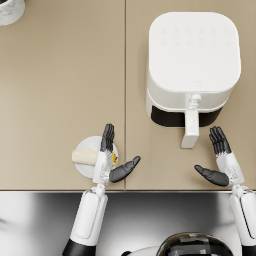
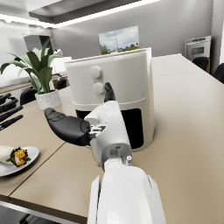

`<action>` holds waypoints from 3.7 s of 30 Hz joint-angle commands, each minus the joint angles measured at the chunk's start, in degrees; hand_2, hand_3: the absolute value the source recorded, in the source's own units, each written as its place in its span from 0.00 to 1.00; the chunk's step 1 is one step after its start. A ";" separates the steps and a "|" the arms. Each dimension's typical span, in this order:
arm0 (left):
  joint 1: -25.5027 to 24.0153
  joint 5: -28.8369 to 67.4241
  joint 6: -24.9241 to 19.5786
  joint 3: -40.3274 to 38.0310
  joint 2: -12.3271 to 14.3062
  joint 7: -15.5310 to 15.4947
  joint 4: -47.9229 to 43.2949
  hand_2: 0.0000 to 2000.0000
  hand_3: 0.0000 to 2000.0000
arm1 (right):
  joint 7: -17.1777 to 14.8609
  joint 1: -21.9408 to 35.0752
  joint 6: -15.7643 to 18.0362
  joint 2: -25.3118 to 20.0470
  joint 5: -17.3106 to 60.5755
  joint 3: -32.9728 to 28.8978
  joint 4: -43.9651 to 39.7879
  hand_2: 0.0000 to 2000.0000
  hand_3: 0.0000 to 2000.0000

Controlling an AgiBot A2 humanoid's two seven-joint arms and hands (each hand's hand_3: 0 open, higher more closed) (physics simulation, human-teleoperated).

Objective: Pick up the chicken rolls and place it into the air fryer

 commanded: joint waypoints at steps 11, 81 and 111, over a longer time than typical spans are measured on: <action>0.00 0.00 0.00 0.00 0.00 0.00 0.00 0.00 0.00 | 0.00 0.00 0.00 0.00 0.00 0.00 0.00 0.00 0.00; -2.41 108.35 -28.41 -15.74 3.23 -21.67 5.98 0.00 0.00 | 5.78 2.05 -5.71 -9.07 24.31 0.81 -6.83 0.00 0.00; 6.59 110.05 -10.42 -10.51 4.42 -8.76 0.90 1.00 1.00 | 5.78 10.01 -5.72 -14.77 24.29 2.92 -33.78 0.00 0.00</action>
